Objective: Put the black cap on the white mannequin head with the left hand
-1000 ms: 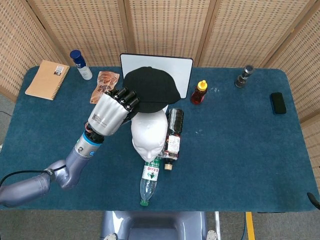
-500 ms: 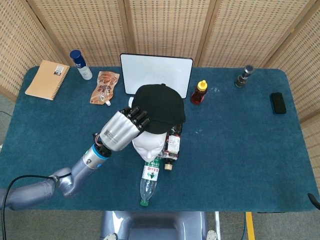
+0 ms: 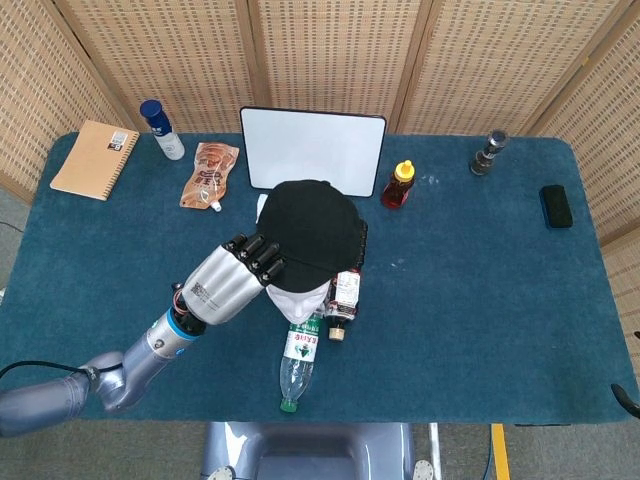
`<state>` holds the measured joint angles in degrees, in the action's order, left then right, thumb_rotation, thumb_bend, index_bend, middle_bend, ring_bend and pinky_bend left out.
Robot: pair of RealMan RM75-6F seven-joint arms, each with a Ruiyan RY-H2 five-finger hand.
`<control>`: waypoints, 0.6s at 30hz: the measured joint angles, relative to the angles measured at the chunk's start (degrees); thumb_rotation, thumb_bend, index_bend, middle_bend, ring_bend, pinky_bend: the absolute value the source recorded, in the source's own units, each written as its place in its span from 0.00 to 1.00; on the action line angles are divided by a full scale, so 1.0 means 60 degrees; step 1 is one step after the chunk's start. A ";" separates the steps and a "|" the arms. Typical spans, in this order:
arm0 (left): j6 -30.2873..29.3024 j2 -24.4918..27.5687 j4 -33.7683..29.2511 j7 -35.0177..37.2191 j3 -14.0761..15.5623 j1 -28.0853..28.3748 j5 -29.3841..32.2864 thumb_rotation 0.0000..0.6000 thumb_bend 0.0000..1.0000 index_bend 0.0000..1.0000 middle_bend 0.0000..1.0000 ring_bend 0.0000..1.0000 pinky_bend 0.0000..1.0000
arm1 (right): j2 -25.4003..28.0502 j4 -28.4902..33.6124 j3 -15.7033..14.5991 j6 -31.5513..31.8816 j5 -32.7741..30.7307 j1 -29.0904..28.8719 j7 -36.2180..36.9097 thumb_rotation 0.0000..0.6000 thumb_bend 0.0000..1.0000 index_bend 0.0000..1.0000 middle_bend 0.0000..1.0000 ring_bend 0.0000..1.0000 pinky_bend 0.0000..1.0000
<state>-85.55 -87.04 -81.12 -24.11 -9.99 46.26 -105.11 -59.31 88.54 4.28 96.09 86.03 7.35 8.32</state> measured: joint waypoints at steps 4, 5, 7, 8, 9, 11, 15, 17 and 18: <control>-0.0109 0.0017 -0.0084 -0.0173 0.0125 -0.0167 -0.0131 1.00 0.65 0.86 0.57 0.52 0.82 | -0.0004 -0.0001 -0.0007 0.0000 0.0021 -0.0003 0.0000 1.00 0.20 0.24 0.29 0.29 0.31; -0.0125 0.0018 -0.0103 -0.0213 0.0137 -0.0196 -0.0147 1.00 0.65 0.86 0.57 0.52 0.82 | -0.0001 -0.0001 -0.0010 -0.0002 0.0024 -0.0002 -0.0002 1.00 0.20 0.24 0.29 0.29 0.31; -0.0175 0.0035 -0.0167 -0.0298 0.0193 -0.0273 -0.0219 1.00 0.65 0.86 0.57 0.52 0.82 | 0.0003 0.0000 -0.0011 -0.0006 0.0014 0.0002 0.0001 1.00 0.20 0.24 0.29 0.29 0.31; -0.0199 0.0047 -0.0193 -0.0326 0.0226 -0.0311 -0.0266 1.00 0.65 0.86 0.57 0.52 0.82 | 0.0004 -0.0006 -0.0007 -0.0012 0.0007 -0.0001 0.0004 1.00 0.20 0.24 0.29 0.29 0.31; -0.0221 0.0066 -0.0220 -0.0369 0.0274 -0.0361 -0.0328 1.00 0.65 0.86 0.57 0.52 0.82 | 0.0005 -0.0009 -0.0006 -0.0013 0.0006 -0.0001 0.0006 1.00 0.20 0.24 0.29 0.29 0.31; -0.0240 0.0088 -0.0248 -0.0421 0.0335 -0.0416 -0.0401 1.00 0.65 0.86 0.57 0.52 0.81 | 0.0004 -0.0010 -0.0003 -0.0012 0.0008 -0.0003 0.0005 1.00 0.20 0.24 0.29 0.29 0.31; -0.0239 0.0073 -0.0299 -0.0515 0.0454 -0.0556 -0.0465 1.00 0.65 0.86 0.57 0.52 0.81 | -0.0010 -0.0026 -0.0008 -0.0024 0.0026 -0.0013 0.0030 1.00 0.20 0.24 0.29 0.29 0.31; -0.0212 0.0057 -0.0324 -0.0564 0.0494 -0.0612 -0.0452 1.00 0.65 0.86 0.57 0.52 0.80 | -0.0020 -0.0041 -0.0014 -0.0030 0.0030 -0.0015 0.0044 1.00 0.20 0.24 0.29 0.29 0.31; -0.0209 0.0047 -0.0340 -0.0636 0.0538 -0.0657 -0.0475 1.00 0.65 0.86 0.57 0.52 0.80 | -0.0025 -0.0051 -0.0011 -0.0035 0.0018 -0.0015 0.0053 1.00 0.20 0.24 0.29 0.29 0.31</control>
<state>-86.81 -86.76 -83.16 -27.93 -6.77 42.32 -107.95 -59.46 88.23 4.22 95.89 86.14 7.26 8.64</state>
